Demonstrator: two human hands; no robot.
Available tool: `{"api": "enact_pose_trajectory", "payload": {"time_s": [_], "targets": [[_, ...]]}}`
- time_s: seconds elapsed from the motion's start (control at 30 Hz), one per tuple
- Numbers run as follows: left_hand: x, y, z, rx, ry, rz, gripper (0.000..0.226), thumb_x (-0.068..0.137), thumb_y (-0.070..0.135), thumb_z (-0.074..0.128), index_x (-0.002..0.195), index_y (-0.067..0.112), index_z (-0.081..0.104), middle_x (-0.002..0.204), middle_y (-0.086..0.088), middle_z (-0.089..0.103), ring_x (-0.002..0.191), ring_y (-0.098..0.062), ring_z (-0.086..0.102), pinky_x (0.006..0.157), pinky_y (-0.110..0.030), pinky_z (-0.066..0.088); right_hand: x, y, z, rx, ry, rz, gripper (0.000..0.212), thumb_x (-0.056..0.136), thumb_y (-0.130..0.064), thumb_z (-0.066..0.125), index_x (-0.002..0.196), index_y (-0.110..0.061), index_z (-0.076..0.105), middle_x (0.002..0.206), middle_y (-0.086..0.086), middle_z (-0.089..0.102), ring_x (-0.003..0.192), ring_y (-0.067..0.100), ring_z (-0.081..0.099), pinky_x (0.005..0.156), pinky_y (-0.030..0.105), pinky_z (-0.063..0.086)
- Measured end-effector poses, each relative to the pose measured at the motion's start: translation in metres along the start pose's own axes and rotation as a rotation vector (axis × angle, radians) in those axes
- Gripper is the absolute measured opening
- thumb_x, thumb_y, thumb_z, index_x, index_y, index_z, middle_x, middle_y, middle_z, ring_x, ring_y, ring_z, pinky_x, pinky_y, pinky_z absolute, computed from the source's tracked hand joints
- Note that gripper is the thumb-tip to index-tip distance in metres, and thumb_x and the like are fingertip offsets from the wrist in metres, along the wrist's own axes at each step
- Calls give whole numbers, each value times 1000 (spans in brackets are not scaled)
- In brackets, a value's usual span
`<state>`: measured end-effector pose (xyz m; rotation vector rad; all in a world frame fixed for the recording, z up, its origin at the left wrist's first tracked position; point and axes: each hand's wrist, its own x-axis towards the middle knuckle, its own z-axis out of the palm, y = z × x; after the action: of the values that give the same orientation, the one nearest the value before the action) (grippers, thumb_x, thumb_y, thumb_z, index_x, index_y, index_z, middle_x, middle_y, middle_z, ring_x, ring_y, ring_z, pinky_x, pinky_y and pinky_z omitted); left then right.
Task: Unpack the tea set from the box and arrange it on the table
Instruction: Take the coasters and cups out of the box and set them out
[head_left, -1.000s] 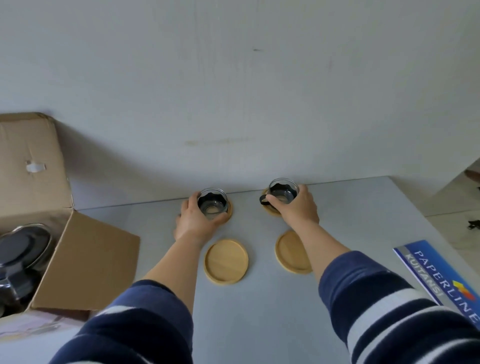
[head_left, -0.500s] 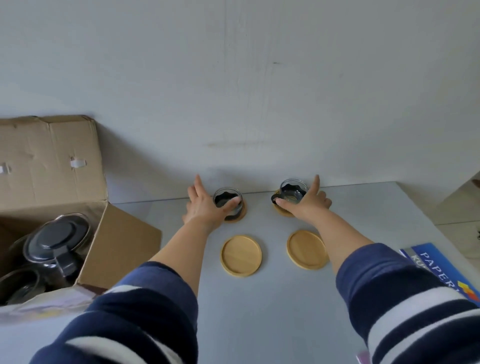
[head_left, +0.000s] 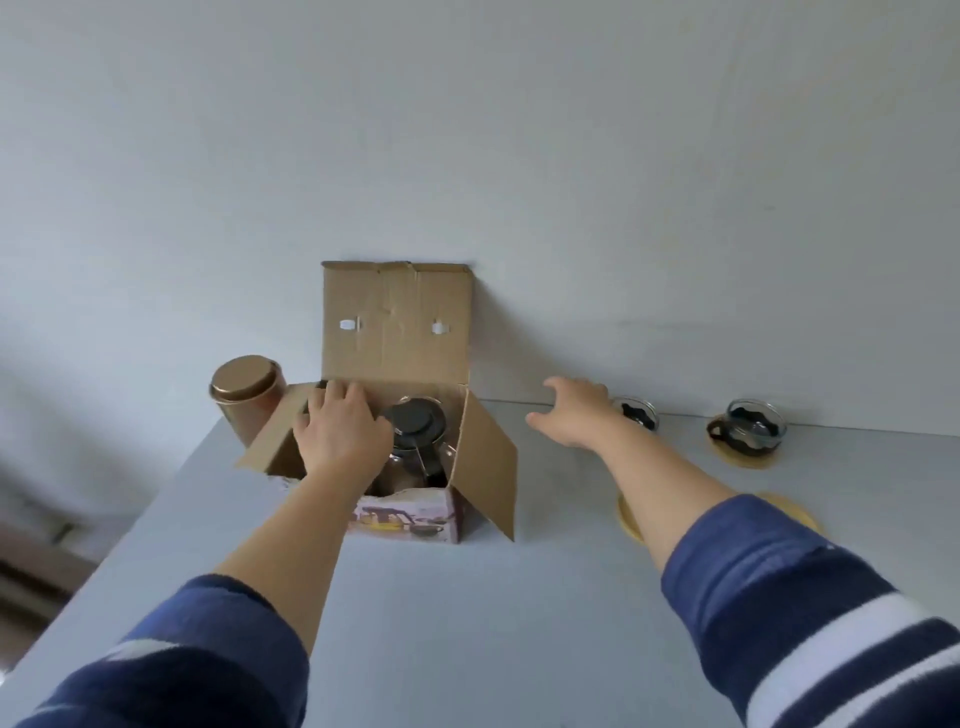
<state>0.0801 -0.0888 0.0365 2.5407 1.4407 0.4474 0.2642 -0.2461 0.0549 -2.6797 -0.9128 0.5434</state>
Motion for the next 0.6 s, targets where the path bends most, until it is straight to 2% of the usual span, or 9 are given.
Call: {"api": "enact_pose_trajectory", "payload": {"time_s": [0.07, 0.17, 0.27, 0.33, 0.4, 0.47, 0.6], "targets": [[-1, -37, -3, 86, 18, -56, 49, 85, 32, 58, 132, 21, 48, 141, -3, 39, 133, -25, 30, 107, -41, 30, 1, -39, 10, 124, -21, -109, 64, 91, -44, 53, 146, -19, 33, 149, 5, 40, 136, 28, 38, 110, 38, 35], [-2, -80, -1, 31, -9, -101, 62, 83, 36, 61, 139, 20, 40, 148, 0, 29, 138, -24, 27, 109, -43, 30, 6, -93, 27, 162, -13, -248, 56, 91, -43, 52, 142, -21, 41, 148, 1, 44, 135, 23, 42, 109, 40, 37], [-5, -103, 13, -221, -214, -137, 68, 89, 32, 56, 148, 17, 24, 151, -3, 27, 133, -26, 36, 104, -44, 41, 11, -138, 50, 75, 16, -364, 53, 92, -43, 52, 139, -19, 45, 144, 2, 48, 130, 24, 46, 104, 39, 41], [-13, -108, 21, -487, -284, -151, 64, 93, 22, 49, 149, 20, 19, 144, -8, 36, 116, -27, 50, 86, -36, 49, 16, -163, 70, -24, 6, -408, 51, 92, -45, 51, 134, -15, 51, 135, 5, 55, 122, 27, 52, 99, 39, 43], [-18, -109, 25, -589, -245, -135, 58, 94, 17, 43, 147, 24, 21, 134, -7, 43, 100, -23, 54, 75, -30, 46, 24, -183, 90, -216, -22, -414, 48, 91, -50, 49, 119, -13, 60, 118, 7, 64, 110, 28, 58, 97, 41, 40], [-18, -110, 25, -528, -233, -122, 55, 95, 20, 40, 146, 26, 20, 131, -4, 44, 97, -23, 56, 79, -36, 47, 34, -199, 105, -413, -70, -365, 50, 89, -58, 46, 107, -15, 63, 107, 5, 66, 107, 27, 58, 101, 44, 32], [-14, -109, 25, -394, -223, -134, 56, 94, 24, 39, 146, 27, 18, 135, -1, 43, 105, -27, 57, 96, -40, 42, 55, -220, 127, -643, -129, -196, 62, 84, -69, 42, 116, -21, 62, 118, 2, 64, 124, 27, 50, 112, 52, 13]]}}
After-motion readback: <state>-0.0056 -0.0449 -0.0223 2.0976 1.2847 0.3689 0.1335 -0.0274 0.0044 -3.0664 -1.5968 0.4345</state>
